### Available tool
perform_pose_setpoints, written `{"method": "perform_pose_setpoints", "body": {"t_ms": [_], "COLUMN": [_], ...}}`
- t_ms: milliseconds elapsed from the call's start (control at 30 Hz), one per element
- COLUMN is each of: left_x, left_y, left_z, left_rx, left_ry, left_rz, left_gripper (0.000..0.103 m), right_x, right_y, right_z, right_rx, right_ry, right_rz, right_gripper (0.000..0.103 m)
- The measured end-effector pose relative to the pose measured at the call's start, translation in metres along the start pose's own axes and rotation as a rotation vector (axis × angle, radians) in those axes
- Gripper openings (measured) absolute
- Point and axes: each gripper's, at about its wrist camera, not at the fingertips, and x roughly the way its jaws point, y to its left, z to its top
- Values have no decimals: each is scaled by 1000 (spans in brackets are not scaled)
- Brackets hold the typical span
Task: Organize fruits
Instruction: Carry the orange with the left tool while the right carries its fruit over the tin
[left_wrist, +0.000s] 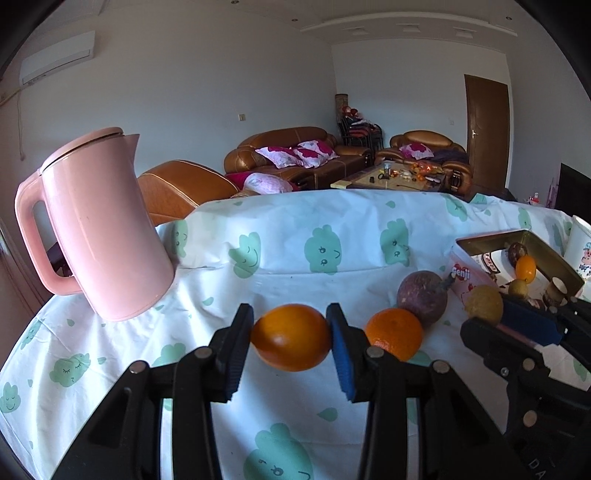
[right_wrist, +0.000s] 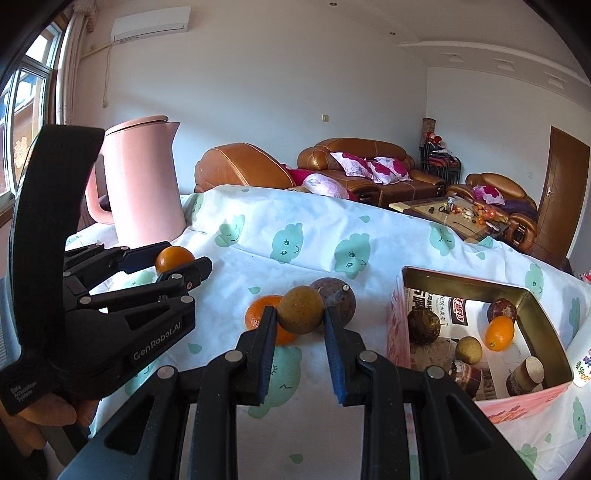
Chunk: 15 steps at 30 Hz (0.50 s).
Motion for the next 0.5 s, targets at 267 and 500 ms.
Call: {"method": "perform_pose_setpoints", "body": {"t_ms": [267, 500], "left_x": [-12, -19], "left_y": [-16, -48], "left_z": [-4, -5], "left_rx": [10, 62], "left_ry": [-6, 2], "left_rz": [-8, -66], "left_gripper": [43, 43], "right_x": [-8, -16], "right_y": [-13, -38], "right_z": [-5, -9], "right_rx": [15, 39], "right_ry": [2, -6], "right_rz": [-7, -52], "right_gripper": [28, 28]}}
